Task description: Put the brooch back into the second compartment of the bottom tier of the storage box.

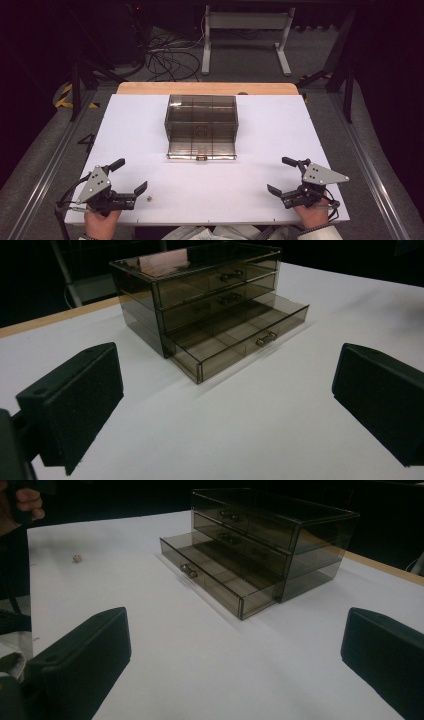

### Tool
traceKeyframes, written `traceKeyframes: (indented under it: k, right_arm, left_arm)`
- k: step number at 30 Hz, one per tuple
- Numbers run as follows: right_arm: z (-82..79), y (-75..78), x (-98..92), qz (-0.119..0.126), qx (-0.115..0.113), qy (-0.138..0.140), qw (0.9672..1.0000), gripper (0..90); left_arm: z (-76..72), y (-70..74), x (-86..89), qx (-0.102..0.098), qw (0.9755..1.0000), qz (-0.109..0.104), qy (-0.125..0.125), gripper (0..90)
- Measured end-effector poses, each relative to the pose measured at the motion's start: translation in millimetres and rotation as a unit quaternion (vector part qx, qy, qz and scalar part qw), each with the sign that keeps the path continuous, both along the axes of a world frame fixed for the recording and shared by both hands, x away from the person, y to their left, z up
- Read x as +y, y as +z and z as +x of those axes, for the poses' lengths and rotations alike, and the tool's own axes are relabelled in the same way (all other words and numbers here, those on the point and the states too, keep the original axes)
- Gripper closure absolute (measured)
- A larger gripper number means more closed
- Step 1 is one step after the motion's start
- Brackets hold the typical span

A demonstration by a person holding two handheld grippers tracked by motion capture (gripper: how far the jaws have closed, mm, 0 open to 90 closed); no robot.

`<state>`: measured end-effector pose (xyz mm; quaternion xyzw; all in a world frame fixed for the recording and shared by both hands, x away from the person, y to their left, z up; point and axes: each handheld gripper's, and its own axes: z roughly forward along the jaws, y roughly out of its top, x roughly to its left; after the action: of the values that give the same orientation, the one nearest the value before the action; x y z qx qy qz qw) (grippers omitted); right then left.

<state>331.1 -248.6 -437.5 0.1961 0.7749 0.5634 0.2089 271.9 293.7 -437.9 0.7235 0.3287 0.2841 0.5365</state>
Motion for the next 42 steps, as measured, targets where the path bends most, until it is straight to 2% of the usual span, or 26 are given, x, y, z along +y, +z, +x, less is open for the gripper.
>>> traceKeyframes:
  k: [3,8,27,30,39,42]
  right_arm:
    - [-1.4,0.1,0.2,0.002,-0.003,0.004,1.0000,1.4]
    - [-0.5,-1.9,0.5,0.003,0.007,0.003,1.0000,2.2]
    - [0.7,-4.0,3.3,-0.002,0.019,0.013,0.9997,3.0]
    - [3.2,-6.2,4.0,-0.007,0.031,0.015,0.9994,3.2]
    - [4.7,-7.5,5.1,-0.006,0.034,0.016,0.9993,3.2]
    - [5.9,-8.3,6.4,-0.006,0.036,0.017,0.9992,3.2]
  left_arm:
    - [-0.1,0.3,-0.4,-0.004,1.0000,0.002,0.001,1.1]
    - [-0.1,0.7,0.0,-0.004,1.0000,0.002,0.002,1.1]
    - [0.7,1.8,-0.9,0.000,1.0000,0.009,0.003,1.5]
    - [0.5,3.8,-0.2,-0.002,0.9999,0.015,0.009,1.7]
    - [4.4,8.6,0.2,0.004,0.9999,0.010,0.005,1.8]
    - [6.9,11.6,-0.7,0.004,0.9999,0.015,0.002,1.8]
